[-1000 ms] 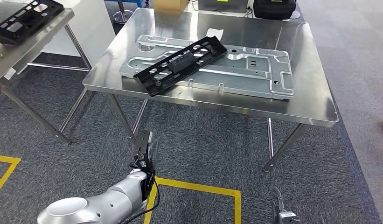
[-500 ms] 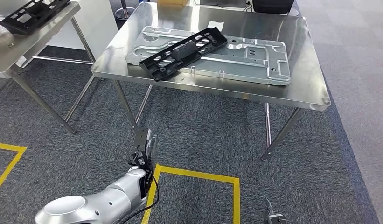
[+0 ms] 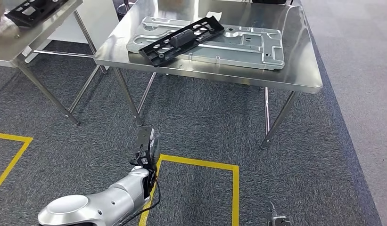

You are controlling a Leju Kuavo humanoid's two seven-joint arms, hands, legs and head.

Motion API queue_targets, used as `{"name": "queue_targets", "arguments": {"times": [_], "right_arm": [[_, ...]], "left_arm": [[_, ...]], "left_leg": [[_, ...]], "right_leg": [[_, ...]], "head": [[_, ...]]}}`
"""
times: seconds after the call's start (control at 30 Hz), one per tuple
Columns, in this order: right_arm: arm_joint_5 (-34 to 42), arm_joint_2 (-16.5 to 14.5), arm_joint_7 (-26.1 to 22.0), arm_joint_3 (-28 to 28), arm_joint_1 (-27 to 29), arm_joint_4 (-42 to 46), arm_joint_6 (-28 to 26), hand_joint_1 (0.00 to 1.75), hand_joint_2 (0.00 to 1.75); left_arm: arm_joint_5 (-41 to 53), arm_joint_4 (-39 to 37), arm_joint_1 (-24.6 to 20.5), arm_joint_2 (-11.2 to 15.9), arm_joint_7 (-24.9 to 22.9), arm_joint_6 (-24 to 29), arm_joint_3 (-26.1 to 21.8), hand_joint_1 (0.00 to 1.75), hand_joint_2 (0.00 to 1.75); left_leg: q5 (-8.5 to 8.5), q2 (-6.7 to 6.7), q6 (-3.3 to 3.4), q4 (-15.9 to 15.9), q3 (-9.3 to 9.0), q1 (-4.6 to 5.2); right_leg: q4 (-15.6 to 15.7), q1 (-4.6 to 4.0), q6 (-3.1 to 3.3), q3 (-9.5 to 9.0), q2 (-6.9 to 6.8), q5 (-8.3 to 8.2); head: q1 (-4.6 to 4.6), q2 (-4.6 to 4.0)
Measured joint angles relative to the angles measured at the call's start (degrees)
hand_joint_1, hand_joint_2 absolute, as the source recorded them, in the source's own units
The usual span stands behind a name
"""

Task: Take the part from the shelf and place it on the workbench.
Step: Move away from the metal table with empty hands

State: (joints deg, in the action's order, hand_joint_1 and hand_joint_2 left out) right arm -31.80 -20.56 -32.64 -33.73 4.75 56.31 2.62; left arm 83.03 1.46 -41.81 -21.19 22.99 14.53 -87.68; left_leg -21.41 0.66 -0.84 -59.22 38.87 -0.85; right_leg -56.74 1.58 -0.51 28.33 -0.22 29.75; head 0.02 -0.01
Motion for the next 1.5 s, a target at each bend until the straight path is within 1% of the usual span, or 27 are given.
{"name": "queue_targets", "arguments": {"times": [0.07, 0.13, 0.17, 0.2, 0.27, 0.3, 0.37, 0.4, 0.47, 0.5, 0.53, 0.63, 0.67, 0.73, 0.8, 0.83, 0.9, 1.0, 1.07, 1.13, 1.2, 1.23, 1.27, 1.33, 1.37, 1.43, 1.5], "right_arm": [[0.0, 0.0, 0.0, -0.1, 0.0, -0.1, 0.0, 0.0, 0.0], [0.0, 0.0, 0.0, -0.2, -0.1, -0.3, 0.0, 0.0, 0.0], [0.0, 0.0, 0.0, -0.2, -0.1, -0.3, 0.0, 0.0, 0.0], [0.0, 0.0, 0.0, -0.2, -0.1, -0.4, 0.0, 0.0, 0.0], [0.0, 0.0, 0.0, -0.3, -0.1, -0.5, 0.0, 0.0, 0.0], [0.0, 0.0, 0.0, -0.3, -0.1, -0.6, 0.0, 0.0, 0.0], [0.0, -0.1, 0.0, -0.3, -0.1, -0.6, 0.0, 0.0, 0.0], [0.0, -0.1, 0.0, -0.3, -0.1, -0.6, 0.0, 0.0, 0.0], [-0.1, -0.1, 0.0, -0.3, -0.1, -0.6, 0.0, 0.0, 0.0], [-0.1, -0.1, 0.0, -0.3, -0.1, -0.6, 0.0, 0.0, 0.0], [-0.1, -0.1, 0.0, -0.3, 0.0, -0.7, 0.0, 0.0, 0.0], [0.0, -0.1, -0.2, -0.3, 0.0, -0.7, 0.2, 0.0, 0.0], [0.4, 0.0, -0.8, -0.3, 0.0, -0.8, 1.1, 0.0, 0.0], [2.7, 1.1, -3.6, 0.1, -0.4, -1.0, 4.8, 0.0, 0.0], [5.0, 2.9, -6.3, 1.3, -1.5, -1.4, 8.5, 0.0, 0.0], [5.4, 3.7, -6.7, 1.9, -2.0, -1.6, 9.3, 0.0, 0.0], [5.7, 5.2, -6.7, 3.1, -2.5, -1.8, 9.4, 0.0, 0.0], [5.8, 6.4, -6.1, 5.1, -3.5, -2.1, 8.5, 0.0, 0.0], [5.9, 6.4, -5.9, 6.7, -4.7, -2.4, 8.1, 0.0, 0.0], [6.2, 6.4, -5.9, 7.9, -5.3, -2.7, 7.8, 0.0, 0.0], [6.7, 6.5, -5.9, 8.7, -5.3, -3.0, 7.5, 0.0, 0.0], [6.9, 6.6, -5.9, 9.0, -5.3, -3.2, 7.1, 0.0, 0.0], [7.0, 6.7, -5.9, 9.3, -5.2, -3.3, 6.5, 0.0, 0.0], [7.0, 6.9, -5.3, 10.3, -5.2, -3.4, 4.6, 0.0, 0.0], [7.1, 6.9, -4.7, 11.0, -5.1, -3.1, 3.6, 0.0, 0.0], [7.4, 6.9, -3.4, 12.2, -4.7, -2.3, 2.3, 0.0, 0.0], [7.8, 7.0, -2.6, 13.3, -4.2, -1.4, 1.7, 0.0, 0.0]], "left_arm": [[0.0, 0.0, 0.0, 0.1, 0.0, 0.0, 0.0, 0.0, 0.0], [0.0, 0.0, 0.1, 0.1, 0.0, 0.0, 0.0, 0.0, 0.0], [0.0, 0.0, 0.1, 0.1, 0.0, 0.0, 0.0, 0.0, 0.0], [0.0, 0.0, 0.2, 0.1, 0.0, 0.0, 0.0, 0.0, 0.0], [0.0, 0.0, 0.2, 0.1, 0.0, 0.0, 0.0, 0.0, 0.0], [0.0, 0.0, 0.2, 0.1, 0.0, 0.0, 0.0, 0.0, 0.0], [0.0, 0.0, 0.0, 0.1, 0.0, 0.0, 0.0, 0.0, 0.0], [0.0, 0.0, -0.1, 0.1, 0.0, 0.0, 0.0, 0.0, 0.0], [0.0, 0.0, -0.1, 0.0, 0.0, 0.0, 0.0, 0.0, 0.0], [0.0, 0.0, -0.1, 0.0, 0.0, 0.0, 0.0, 0.0, 0.0], [0.0, -0.1, -0.1, 0.0, 0.0, 0.0, 0.0, 0.0, 0.0], [0.0, -0.1, -0.1, -0.1, 0.2, 0.0, 0.0, 0.0, 0.0], [0.0, -0.1, 0.3, 0.2, 1.3, -0.3, 0.0, 0.0, 0.0], [-2.7, 1.7, 3.9, 2.7, 7.4, -5.0, 0.6, 0.0, 0.0], [-12.9, 7.4, 11.7, 7.5, 14.2, -14.9, 3.9, 0.0, 0.0], [-21.5, 10.8, 16.0, 9.9, 15.8, -18.4, 7.3, 0.0, 0.0], [-41.8, 16.1, 22.1, 14.0, 16.5, -18.7, 17.3, 0.0, 0.0], [-60.0, 19.9, 24.5, 16.9, 16.6, -15.0, 36.3, 0.0, 0.0], [-57.1, 21.2, 25.3, 17.5, 16.5, -14.2, 44.9, 0.0, 0.0], [-51.2, 22.0, 26.2, 17.8, 16.5, -13.8, 50.1, 0.0, 0.0], [-49.3, 22.6, 26.9, 18.3, 16.5, -13.7, 53.3, 0.0, 0.0], [-49.5, 22.9, 27.1, 18.5, 16.5, -13.9, 54.6, 0.0, 0.0], [-50.2, 23.2, 27.2, 18.8, 16.5, -14.5, 55.4, 0.0, 0.0], [-52.9, 23.9, 27.1, 18.9, 16.2, -16.6, 56.4, 0.0, 0.0], [-54.5, 24.2, 27.0, 18.9, 15.8, -17.5, 56.5, 0.0, 0.0], [-56.6, 24.5, 27.2, 18.8, 15.1, -18.2, 56.4, 0.0, 0.0], [-57.6, 24.5, 28.0, 18.8, 14.6, -18.4, 56.3, 0.0, 0.0]], "left_leg": [[-5.26, -0.12, -0.37, -4.5, 1.46, -0.22], [-10.43, -0.14, -0.62, -11.9, 2.91, -0.25], [-11.06, -0.15, -0.67, -14.7, 3.0, -0.25], [-10.42, -0.15, -0.62, -16.0, 2.36, -0.24], [-7.53, -0.2, -0.11, -12.5, -1.78, -0.15], [-7.18, -0.25, 0.35, -8.6, -4.93, 0.01], [-8.33, -0.33, 1.14, -0.9, -10.1, 0.4], [-9.01, -0.36, 1.46, 1.2, -11.24, 0.62], [-8.54, -0.27, 2.1, 2.4, -11.06, 0.66], [-7.97, -0.2, 2.54, 2.7, -10.73, 0.57], [-7.33, -0.13, 3.03, 3.0, -10.28, 0.43], [-5.45, -0.06, 3.68, 3.1, -8.3, 0.37], [-4.92, -0.09, 3.57, 3.0, -7.57, 0.37], [-4.16, 0.07, 3.1, 3.0, -6.6, 0.38], [-3.96, 1.33, 2.39, 2.8, -6.36, 0.36], [-4.01, 2.18, 2.02, 2.5, -6.23, 0.38], [-3.76, 2.88, 1.33, 1.7, -5.37, 0.38], [-3.24, 0.8, 0.35, 0.9, -3.75, 0.28], [-5.98, 0.01, -0.13, -2.5, -2.35, 0.18], [-10.4, -0.11, -0.33, -10.0, 0.07, 0.06], [-12.06, -0.12, -0.37, -14.9, 1.27, 0.0], [-11.2, -0.11, -0.27, -14.2, 0.37, 0.01], [-9.61, 0.0, -0.1, -11.4, -1.5, 0.03], [-6.98, 1.17, 0.39, -3.4, -6.16, 0.3], [-6.48, 1.75, 0.68, -0.7, -7.59, 0.54], [-6.57, 2.05, 1.17, 1.2, -8.29, 1.02], [-6.13, 1.23, 1.87, 1.7, -8.11, 0.84]], "right_leg": [[0.1, -0.08, 1.03, 1.44, -0.23, -1.44], [-0.1, -0.42, 1.42, 3.28, -0.23, -2.81], [-0.2, -0.6, 1.48, 4.25, -0.24, -3.46], [-0.4, -0.76, 1.48, 5.23, -0.24, -4.08], [-0.9, -0.99, 1.37, 6.99, -0.21, -5.16], [-1.1, -1.09, 1.21, 7.66, -0.18, -5.63], [-1.4, -1.19, 0.68, 8.47, -0.21, -6.54], [-1.4, -1.15, 0.31, 8.66, -0.27, -7.05], [-1.1, -1.0, -0.46, 8.89, -0.34, -7.79], [-1.5, -0.92, -0.76, 9.18, -0.27, -7.24], [-2.7, -0.86, -1.0, 9.76, -0.16, -5.62], [-12.0, -0.66, -1.55, 12.74, 0.05, 1.8], [-15.0, -0.6, -1.74, 13.39, 0.05, 2.53], [-16.2, -0.42, -1.86, 12.18, 0.06, 0.13], [-10.2, -0.31, -1.57, 7.14, 0.32, -2.64], [-6.3, -0.39, -1.29, 4.51, 0.58, -2.78], [-1.4, -0.61, -0.55, 1.85, 0.89, -1.34], [-0.2, -0.49, 0.8, 1.95, -0.48, -0.65], [0.1, -0.41, 1.73, 2.04, -1.15, -1.28], [0.0, -0.65, 2.23, 2.56, -1.25, -1.78], [-0.2, -0.91, 2.39, 3.16, -1.16, -2.12], [-0.4, -1.0, 2.41, 3.41, -1.13, -2.21], [-0.6, -1.08, 2.4, 3.56, -1.17, -2.26], [-0.9, -1.3, 2.19, 3.7, -1.5, -2.27], [-1.0, -1.43, 1.95, 3.74, -1.75, -2.31], [-1.1, -1.57, 1.35, 3.82, -2.39, -2.47], [-1.2, -1.52, 0.63, 3.84, -2.72, -2.31]], "head": [[-0.22, 0.0], [-0.43, 0.0], [-0.45, 0.0], [-0.46, 0.01], [-0.47, 0.01], [-0.47, 0.01], [-0.43, 0.01], [-0.42, 0.01], [-0.39, 0.01], [-0.36, 0.01], [-0.26, 0.01], [0.02, 0.01], [0.05, 0.01], [0.26, 0.01], [0.5, 0.01], [0.47, 0.01], [0.13, 0.01], [-0.17, 0.01], [-0.48, 0.01], [-0.74, 0.01], [-0.77, 0.01], [-0.79, 0.01], [-0.81, 0.01], [-0.82, 0.01], [-0.78, 0.01], [-0.77, 0.01], [-0.77, 0.01]]}}
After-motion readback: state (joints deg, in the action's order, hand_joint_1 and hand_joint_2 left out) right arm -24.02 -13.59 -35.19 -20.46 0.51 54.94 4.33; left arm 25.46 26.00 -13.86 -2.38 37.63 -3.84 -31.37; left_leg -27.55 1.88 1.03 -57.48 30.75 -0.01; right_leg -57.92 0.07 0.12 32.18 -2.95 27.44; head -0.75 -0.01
